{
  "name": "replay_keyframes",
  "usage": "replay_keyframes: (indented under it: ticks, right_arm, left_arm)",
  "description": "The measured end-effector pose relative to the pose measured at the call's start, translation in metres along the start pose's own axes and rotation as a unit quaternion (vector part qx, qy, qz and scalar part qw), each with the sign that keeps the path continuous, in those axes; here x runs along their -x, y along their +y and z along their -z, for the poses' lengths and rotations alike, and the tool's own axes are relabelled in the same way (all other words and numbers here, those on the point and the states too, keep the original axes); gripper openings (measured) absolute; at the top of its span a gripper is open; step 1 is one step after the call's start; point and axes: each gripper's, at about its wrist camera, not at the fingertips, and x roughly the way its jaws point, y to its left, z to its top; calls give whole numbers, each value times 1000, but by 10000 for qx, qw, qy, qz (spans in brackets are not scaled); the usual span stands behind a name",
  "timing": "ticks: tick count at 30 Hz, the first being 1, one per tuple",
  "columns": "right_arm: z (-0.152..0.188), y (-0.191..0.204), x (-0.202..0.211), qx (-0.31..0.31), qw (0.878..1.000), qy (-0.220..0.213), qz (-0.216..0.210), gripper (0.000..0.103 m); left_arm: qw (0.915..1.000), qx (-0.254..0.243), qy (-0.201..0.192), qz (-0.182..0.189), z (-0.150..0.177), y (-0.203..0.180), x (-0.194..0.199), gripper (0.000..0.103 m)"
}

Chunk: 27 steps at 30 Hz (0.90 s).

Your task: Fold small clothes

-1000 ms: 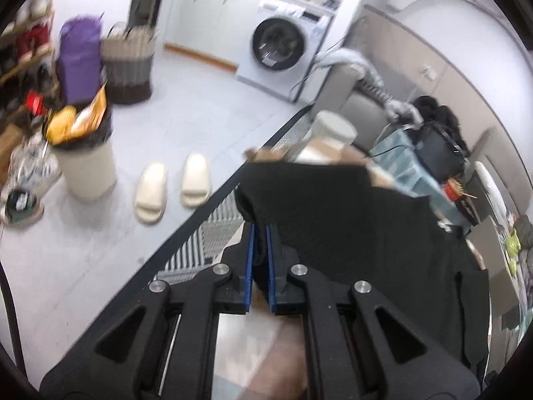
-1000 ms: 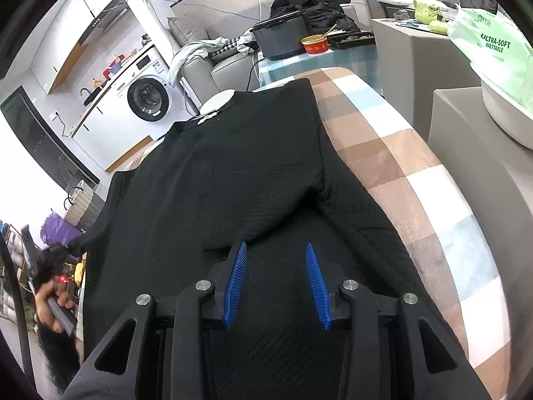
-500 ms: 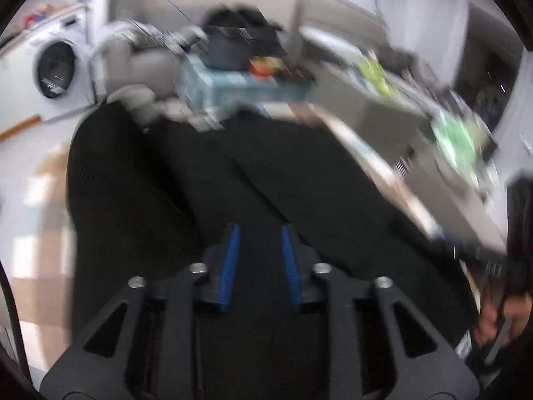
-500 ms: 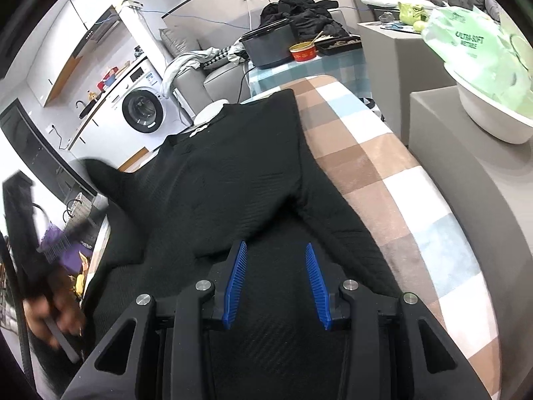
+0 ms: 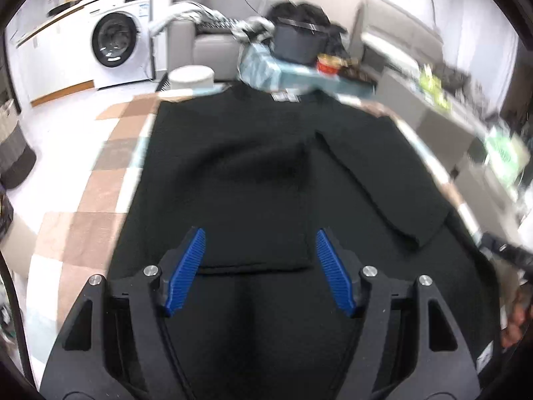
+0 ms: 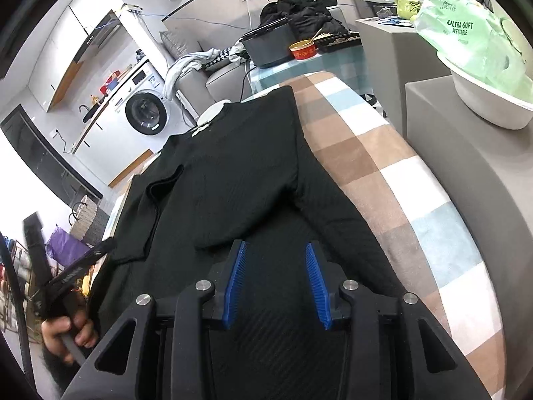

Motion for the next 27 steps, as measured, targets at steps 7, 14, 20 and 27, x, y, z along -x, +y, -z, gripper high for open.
replay_keyframes:
  ticks: [7,14,20,27]
  right_arm:
    - [4,-9,2,-72,9999,18,76,38]
    - [3,-10,0,-83,10000,45,16,38]
    - [4,-11,-7,-117,9998,164,31,38]
    - [7,-7,-8,127,9993,341,125,40]
  left_arm:
    - [9925,-1116,325,-382,17,-49,-52,18]
    - [9952,-953,188,-90,22,-47,-21,5]
    - [9961,-686,465,303,33,-38,-7,9]
    - [9983,-65,109,573,38,-16,36,64]
